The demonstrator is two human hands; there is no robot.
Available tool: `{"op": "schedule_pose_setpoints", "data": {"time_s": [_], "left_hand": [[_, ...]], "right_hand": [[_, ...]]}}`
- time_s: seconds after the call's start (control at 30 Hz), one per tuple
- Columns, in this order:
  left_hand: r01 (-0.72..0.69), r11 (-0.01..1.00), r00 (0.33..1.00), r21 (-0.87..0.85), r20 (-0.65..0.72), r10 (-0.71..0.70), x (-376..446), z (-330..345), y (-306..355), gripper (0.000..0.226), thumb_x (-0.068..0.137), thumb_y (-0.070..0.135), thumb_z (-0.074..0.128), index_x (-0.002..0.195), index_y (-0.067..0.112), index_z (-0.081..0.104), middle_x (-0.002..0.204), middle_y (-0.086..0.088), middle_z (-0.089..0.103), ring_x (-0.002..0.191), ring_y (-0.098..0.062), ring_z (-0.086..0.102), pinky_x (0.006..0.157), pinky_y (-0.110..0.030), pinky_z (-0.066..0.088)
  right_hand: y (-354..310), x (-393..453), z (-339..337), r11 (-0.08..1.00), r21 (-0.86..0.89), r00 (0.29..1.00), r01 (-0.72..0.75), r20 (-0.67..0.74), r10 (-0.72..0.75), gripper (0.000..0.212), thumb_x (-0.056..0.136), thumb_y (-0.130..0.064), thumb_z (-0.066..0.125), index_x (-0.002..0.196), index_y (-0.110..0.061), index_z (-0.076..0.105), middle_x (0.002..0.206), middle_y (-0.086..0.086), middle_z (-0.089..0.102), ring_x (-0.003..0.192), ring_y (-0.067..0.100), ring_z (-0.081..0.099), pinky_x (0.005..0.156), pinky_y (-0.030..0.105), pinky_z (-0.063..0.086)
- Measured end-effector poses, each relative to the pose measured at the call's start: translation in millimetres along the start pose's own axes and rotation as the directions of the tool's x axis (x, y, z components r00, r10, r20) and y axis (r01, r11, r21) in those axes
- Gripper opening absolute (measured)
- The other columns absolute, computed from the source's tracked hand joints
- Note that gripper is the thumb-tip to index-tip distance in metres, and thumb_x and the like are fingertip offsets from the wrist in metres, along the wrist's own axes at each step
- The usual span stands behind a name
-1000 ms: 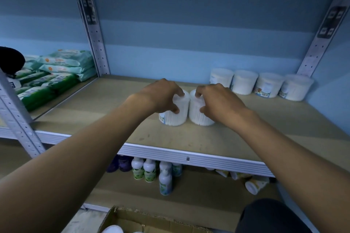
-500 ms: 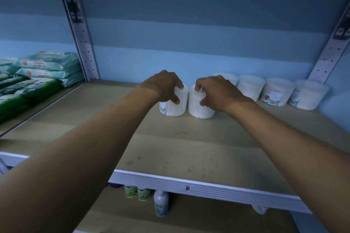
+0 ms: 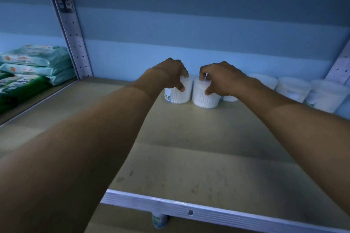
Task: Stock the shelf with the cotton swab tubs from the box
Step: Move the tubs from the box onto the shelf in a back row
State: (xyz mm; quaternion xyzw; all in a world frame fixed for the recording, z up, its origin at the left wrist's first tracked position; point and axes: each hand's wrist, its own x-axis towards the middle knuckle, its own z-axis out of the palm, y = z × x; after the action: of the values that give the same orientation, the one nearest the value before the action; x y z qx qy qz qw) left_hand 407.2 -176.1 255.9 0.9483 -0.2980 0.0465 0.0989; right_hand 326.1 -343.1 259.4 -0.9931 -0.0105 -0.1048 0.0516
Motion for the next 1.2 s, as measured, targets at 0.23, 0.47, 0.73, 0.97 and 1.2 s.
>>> {"op": "schedule_pose_setpoints", "data": {"time_s": [0.23,0.47,0.73,0.97,1.2], "left_hand": [[-0.008,1.000,1.000,0.020,-0.002,0.008,20,1,-6,0.061,0.083,0.034,0.078,0.139,0.027,0.056,0.141,0.000,0.051,0.131,-0.022,0.043,0.106,-0.032,0.036],[0.009,1.000,1.000,0.014,-0.014,-0.009,35,6,-11,0.059,0.083,0.034,0.078,0.138,0.027,0.057,0.142,0.001,0.052,0.131,-0.022,0.045,0.107,-0.033,0.038],[0.036,0.999,0.999,-0.009,-0.025,-0.036,49,9,-14,0.061,0.080,0.036,0.080,0.136,0.028,0.058,0.140,0.001,0.054,0.127,-0.023,0.051,0.102,-0.033,0.041],[0.042,0.999,0.999,-0.017,-0.009,-0.042,51,7,-14,0.062,0.077,0.037,0.082,0.135,0.029,0.059,0.137,0.003,0.057,0.125,-0.022,0.053,0.097,-0.032,0.042],[0.028,0.994,0.996,0.106,0.081,-0.037,43,0,-10,0.080,0.081,0.049,0.075,0.150,0.030,0.039,0.155,0.002,0.037,0.140,-0.023,0.038,0.112,-0.039,0.035]], "right_hand": [[14,13,6,1.000,0.020,1.000,0.020,0.003,-0.020,0.040,0.078,-0.017,0.083,0.111,-0.024,0.061,0.119,0.001,0.062,0.106,0.024,0.054,0.082,0.034,0.046],[20,29,10,1.000,-0.003,1.000,0.014,0.014,-0.014,0.040,0.081,-0.019,0.080,0.113,-0.025,0.058,0.121,0.003,0.059,0.106,0.024,0.053,0.081,0.034,0.045],[26,42,16,1.000,0.005,1.000,-0.015,0.005,0.015,0.040,0.082,-0.018,0.078,0.114,-0.029,0.056,0.122,0.003,0.057,0.105,0.025,0.054,0.077,0.032,0.044],[25,46,16,0.999,-0.014,0.999,-0.041,0.010,0.042,0.039,0.084,-0.015,0.075,0.116,-0.028,0.055,0.123,0.004,0.057,0.105,0.025,0.055,0.079,0.033,0.045],[17,36,20,0.993,0.026,0.993,-0.112,-0.022,0.112,0.065,0.082,-0.025,0.078,0.140,-0.032,0.049,0.145,0.005,0.048,0.129,0.027,0.047,0.093,0.034,0.041]]}}
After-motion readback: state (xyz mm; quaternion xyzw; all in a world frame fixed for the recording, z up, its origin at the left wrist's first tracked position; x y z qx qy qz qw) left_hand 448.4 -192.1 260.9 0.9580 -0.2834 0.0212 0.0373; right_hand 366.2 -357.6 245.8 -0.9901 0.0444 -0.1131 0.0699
